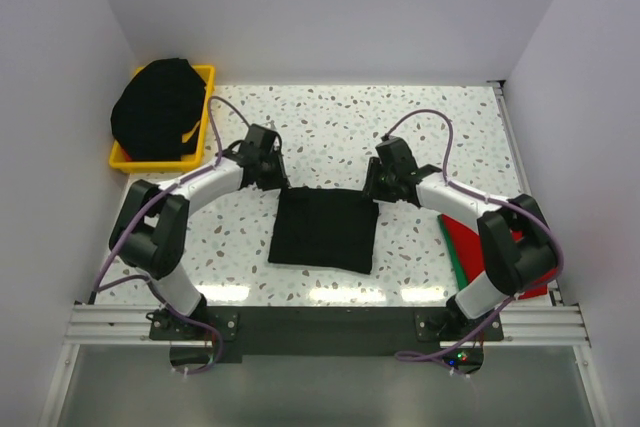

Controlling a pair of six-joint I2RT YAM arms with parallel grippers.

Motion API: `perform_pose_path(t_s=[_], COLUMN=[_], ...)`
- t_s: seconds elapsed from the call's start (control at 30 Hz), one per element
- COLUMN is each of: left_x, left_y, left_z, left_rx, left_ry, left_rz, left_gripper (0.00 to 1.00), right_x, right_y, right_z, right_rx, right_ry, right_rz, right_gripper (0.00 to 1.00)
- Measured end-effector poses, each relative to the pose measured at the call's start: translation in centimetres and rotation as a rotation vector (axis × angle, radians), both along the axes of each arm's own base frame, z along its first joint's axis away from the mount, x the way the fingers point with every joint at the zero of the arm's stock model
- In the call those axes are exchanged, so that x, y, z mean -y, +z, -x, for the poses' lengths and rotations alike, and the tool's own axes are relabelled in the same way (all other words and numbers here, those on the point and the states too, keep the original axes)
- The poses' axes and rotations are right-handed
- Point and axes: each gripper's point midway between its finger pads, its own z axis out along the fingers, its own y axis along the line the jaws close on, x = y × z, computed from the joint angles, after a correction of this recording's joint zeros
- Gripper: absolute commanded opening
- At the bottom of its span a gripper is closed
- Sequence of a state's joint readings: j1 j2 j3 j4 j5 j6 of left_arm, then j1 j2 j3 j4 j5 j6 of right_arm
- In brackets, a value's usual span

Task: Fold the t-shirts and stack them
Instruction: Fold the tshirt

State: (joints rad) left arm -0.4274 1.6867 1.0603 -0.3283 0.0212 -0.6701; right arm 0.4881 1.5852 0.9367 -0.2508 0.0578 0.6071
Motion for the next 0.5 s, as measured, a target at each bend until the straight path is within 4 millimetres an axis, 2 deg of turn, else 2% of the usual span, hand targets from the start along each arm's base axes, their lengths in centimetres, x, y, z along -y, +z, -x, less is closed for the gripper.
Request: perform_pose_path(t_s=[0.07, 0.2, 0.3, 0.37, 0.5], left_x=[0.04, 0.29, 0.56, 0.75, 0.91], left_y=[-0.08, -0.06, 0.24, 0.49, 0.85], left_z=[-0.23, -0.44, -0.59, -0.73, -0.96], left_rx=[0.001, 0.003, 0.007, 0.011, 0.019], left_ry=[0.003, 0.000, -0.005, -0.007, -0.008], left_rz=[0.002, 0.012, 0.023, 0.031, 0.038], left_gripper=[0.21, 0.11, 0.04, 0.00, 0.00], right_x=[-0.05, -0.08, -0.05, -0.06, 0.18], right_y=[0.07, 0.17, 0.17, 0.19, 0.96], right_z=[-0.12, -0.31, -0.32, -0.31, -0.18], right_rx=[0.004, 0.009, 0.008, 0.008, 0.021], right_ry=[-0.006, -0.015, -0.019, -0.021, -0.025], right_rz=[-0.005, -0.011, -0.013, -0.014, -0.015], right_gripper=[0.35, 0.12, 0.00, 0.00, 0.00])
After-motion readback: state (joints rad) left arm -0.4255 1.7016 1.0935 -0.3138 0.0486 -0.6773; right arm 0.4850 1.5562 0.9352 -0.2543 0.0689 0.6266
